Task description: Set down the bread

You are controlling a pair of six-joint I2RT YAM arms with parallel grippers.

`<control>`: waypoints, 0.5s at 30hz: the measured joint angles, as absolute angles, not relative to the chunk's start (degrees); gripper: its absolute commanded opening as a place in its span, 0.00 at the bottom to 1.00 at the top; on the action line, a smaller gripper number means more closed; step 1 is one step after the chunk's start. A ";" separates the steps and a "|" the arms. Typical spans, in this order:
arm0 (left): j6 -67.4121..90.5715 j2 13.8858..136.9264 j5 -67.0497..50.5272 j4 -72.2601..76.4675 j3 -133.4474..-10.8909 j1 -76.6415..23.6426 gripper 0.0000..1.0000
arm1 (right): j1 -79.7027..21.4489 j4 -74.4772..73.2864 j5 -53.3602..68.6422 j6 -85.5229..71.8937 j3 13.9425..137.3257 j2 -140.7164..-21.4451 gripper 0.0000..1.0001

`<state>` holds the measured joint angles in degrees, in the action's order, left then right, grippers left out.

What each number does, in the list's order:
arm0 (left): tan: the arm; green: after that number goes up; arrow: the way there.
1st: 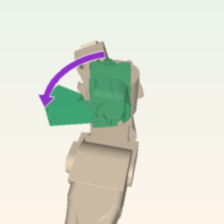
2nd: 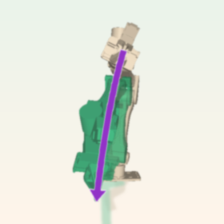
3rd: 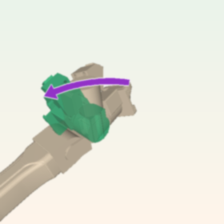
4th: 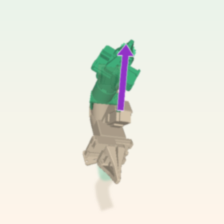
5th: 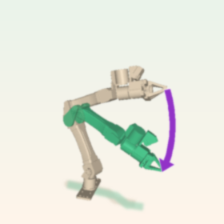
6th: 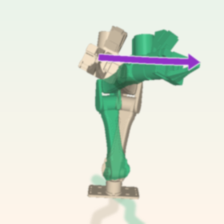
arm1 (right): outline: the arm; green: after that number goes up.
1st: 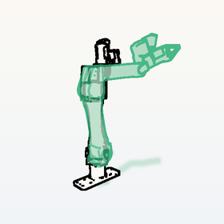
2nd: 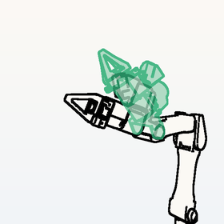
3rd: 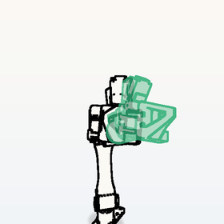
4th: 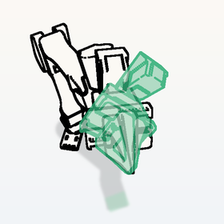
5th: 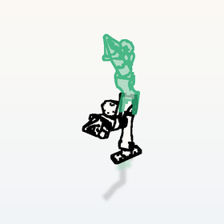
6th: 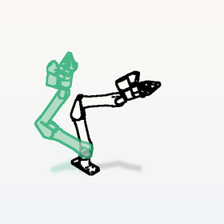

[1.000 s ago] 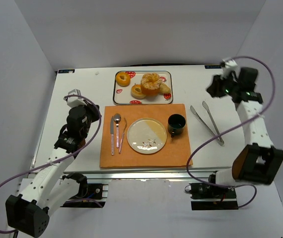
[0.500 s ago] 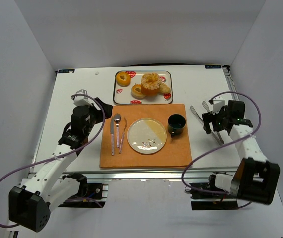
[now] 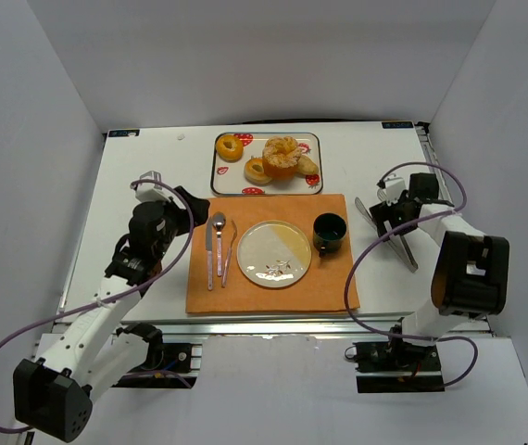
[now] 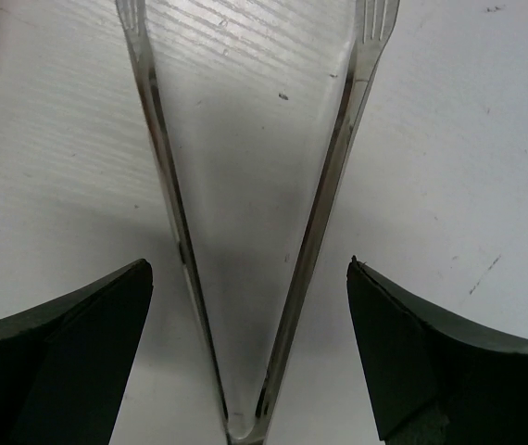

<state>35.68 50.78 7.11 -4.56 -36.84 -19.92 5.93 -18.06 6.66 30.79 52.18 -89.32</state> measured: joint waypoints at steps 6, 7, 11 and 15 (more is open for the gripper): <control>36.05 47.20 8.03 -6.00 -35.94 -19.92 0.83 | 6.22 -19.62 7.46 34.15 55.94 -96.07 0.89; 36.05 46.87 8.16 -6.26 -35.94 -19.92 0.83 | 6.35 -20.16 7.86 34.96 56.12 -96.68 0.88; 36.05 46.30 8.36 -7.01 -35.92 -19.92 0.83 | 6.96 -22.06 9.34 36.77 56.90 -97.67 0.85; 36.05 46.26 8.40 -7.11 -35.92 -19.92 0.83 | 8.43 -23.53 11.97 38.02 57.67 -98.74 0.68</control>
